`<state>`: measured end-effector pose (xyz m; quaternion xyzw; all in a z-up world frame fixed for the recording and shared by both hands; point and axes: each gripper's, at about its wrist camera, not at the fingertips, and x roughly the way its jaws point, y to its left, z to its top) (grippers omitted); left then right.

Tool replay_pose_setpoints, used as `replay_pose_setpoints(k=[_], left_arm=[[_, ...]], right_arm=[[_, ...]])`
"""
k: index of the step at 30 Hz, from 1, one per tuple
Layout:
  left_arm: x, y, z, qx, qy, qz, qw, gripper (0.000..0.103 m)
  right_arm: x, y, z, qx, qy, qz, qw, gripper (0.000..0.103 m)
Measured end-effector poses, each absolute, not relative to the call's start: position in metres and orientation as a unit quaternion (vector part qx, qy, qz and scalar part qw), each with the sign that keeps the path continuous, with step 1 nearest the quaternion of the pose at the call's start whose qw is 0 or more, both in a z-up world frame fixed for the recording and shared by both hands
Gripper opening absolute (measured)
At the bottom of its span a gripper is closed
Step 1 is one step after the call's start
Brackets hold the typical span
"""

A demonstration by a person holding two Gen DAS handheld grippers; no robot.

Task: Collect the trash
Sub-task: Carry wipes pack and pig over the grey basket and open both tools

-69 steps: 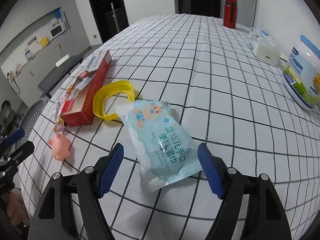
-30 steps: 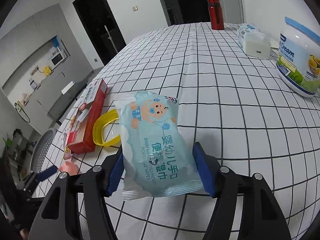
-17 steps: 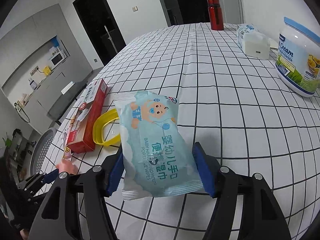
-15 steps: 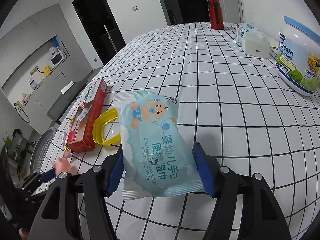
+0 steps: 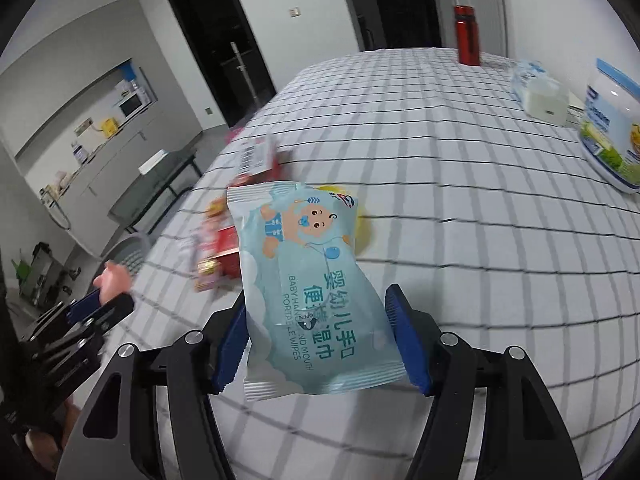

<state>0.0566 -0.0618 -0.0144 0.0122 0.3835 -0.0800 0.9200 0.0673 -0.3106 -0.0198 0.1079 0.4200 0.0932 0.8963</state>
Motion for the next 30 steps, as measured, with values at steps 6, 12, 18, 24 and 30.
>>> replay_pose_setpoints(k=[6,12,18,24,30], left_arm=[[0.05,-0.021,-0.015,0.005,0.372,-0.058,0.926,0.041],[0.045,0.034,-0.021,-0.006,0.37,-0.023,0.929,0.041],[0.045,0.087,-0.027,-0.015,0.373,0.01,0.928,0.041],[0.049,0.13,-0.033,-0.029,0.378,0.035,0.925,0.041],[0.055,0.164,-0.042,-0.042,0.388,0.044,0.919,0.041]], right_arm=[[0.06,-0.249,-0.02,0.099,0.424,0.121,0.892,0.063],[0.065,-0.185,-0.021,0.082,0.43,0.153,0.886,0.063],[0.076,-0.12,-0.025,0.059,0.435,0.188,0.878,0.063],[0.091,-0.063,-0.027,0.03,0.443,0.218,0.869,0.063],[0.107,-0.018,-0.035,0.006,0.452,0.235,0.86,0.063]])
